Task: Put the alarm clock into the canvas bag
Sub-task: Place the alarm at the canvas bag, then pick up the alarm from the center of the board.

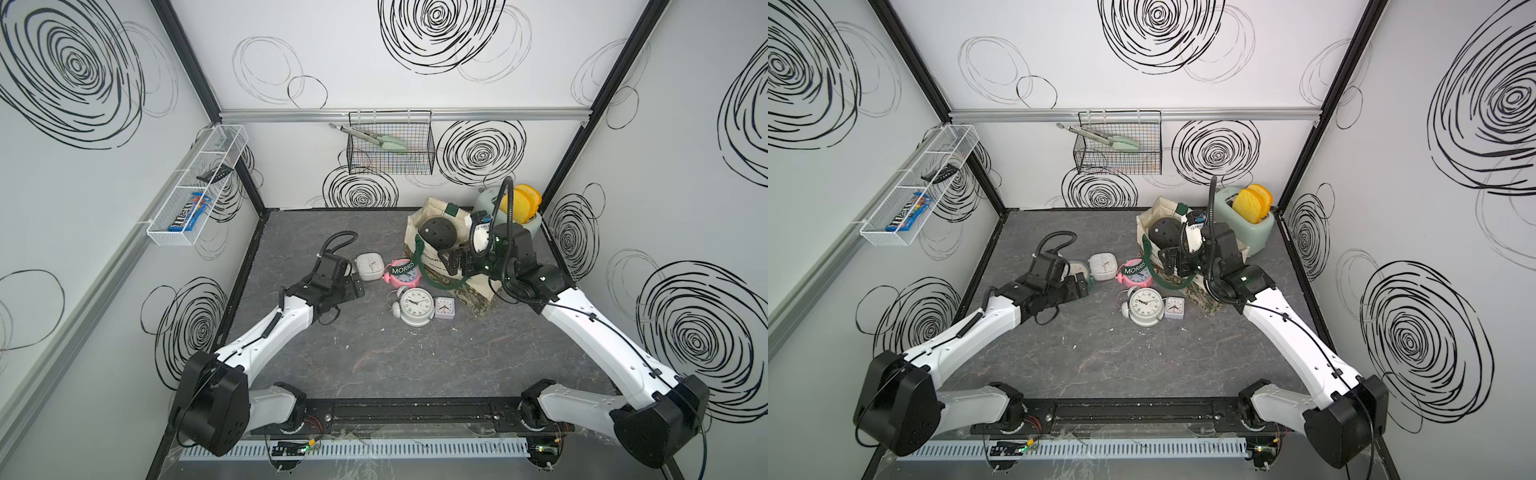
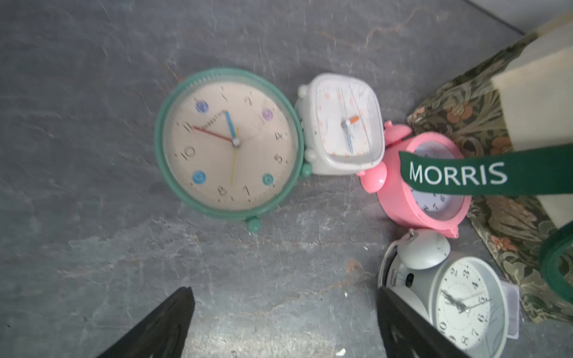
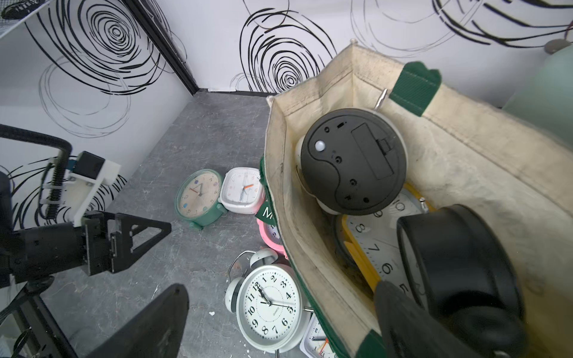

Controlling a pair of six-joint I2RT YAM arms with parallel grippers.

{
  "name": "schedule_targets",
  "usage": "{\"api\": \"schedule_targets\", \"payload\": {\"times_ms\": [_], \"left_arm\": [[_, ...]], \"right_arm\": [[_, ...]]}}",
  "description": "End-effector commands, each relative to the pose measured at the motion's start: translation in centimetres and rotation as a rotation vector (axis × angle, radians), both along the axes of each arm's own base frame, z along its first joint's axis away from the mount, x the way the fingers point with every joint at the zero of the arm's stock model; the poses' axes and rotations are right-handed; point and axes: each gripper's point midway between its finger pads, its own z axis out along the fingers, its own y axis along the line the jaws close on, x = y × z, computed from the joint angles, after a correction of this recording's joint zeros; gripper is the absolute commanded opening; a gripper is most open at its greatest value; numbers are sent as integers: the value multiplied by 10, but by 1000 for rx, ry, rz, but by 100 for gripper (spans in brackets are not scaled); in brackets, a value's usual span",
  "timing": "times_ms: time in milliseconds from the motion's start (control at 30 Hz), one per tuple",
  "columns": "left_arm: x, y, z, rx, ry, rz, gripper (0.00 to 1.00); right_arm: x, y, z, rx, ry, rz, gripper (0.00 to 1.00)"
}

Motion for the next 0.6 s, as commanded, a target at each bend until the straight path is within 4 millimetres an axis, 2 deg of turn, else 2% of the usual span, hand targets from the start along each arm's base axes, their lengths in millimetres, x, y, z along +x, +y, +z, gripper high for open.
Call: {"api": "schedule_targets", "payload": {"times_ms": [0,133,233,567], "left_arm": [[-5,5,-23,27,86,134,96],[-4,0,-48,63,167,173,96],[3,-1,-55,70,169,202,96],[20,33,-68,126,173,344,96]], "right_arm": [[-9,12,15,68,-41,57,97],[-19,20,10,81,-33,102,97],[-24,22,7,82,-25,120,97],[-35,21,6,83,-35,153,97]]}}
